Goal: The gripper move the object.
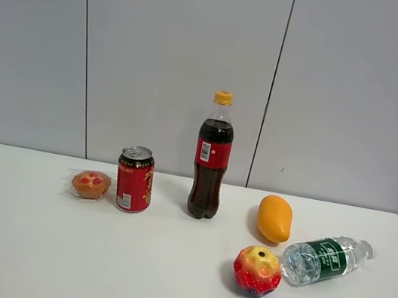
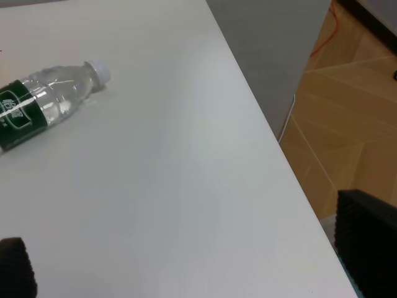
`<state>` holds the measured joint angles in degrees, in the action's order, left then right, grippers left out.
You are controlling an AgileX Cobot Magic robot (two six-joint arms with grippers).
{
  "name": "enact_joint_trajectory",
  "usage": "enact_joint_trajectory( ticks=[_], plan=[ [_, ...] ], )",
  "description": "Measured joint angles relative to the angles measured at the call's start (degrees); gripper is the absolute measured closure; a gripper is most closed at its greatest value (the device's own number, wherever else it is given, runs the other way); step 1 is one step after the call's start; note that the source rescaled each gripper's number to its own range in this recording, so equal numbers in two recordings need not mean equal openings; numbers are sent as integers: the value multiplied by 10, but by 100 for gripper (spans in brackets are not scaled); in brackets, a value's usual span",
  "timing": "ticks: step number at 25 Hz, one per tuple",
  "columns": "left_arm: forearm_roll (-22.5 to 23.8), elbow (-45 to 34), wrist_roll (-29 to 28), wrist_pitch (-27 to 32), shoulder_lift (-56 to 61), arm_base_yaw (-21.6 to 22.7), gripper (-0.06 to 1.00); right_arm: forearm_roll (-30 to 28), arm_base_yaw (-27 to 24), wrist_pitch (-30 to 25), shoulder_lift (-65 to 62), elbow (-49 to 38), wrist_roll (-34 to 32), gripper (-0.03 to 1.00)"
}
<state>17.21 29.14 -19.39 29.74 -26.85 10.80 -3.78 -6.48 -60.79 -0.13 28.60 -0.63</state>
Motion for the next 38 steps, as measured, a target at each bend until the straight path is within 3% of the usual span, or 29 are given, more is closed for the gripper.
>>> enact_joint_trajectory(
  ticks=[6,12,19,23,32,38],
  plan=[
    [-46,16,15,124,101,0,-5,0,0,0,0,0,0,-3],
    [-78,39,143,247,134,0,-5,0,0,0,0,0,0,-3],
    [-183,34,280,287,172,0,-5,0,0,0,0,0,0,-3],
    [-195,7,326,303,220,0,-5,0,0,0,0,0,0,-3],
    [-196,3,336,310,271,1,-5,0,0,0,0,0,0,-3],
    [-197,3,275,310,271,1,-5,0,0,0,0,0,0,-3]
  ],
)
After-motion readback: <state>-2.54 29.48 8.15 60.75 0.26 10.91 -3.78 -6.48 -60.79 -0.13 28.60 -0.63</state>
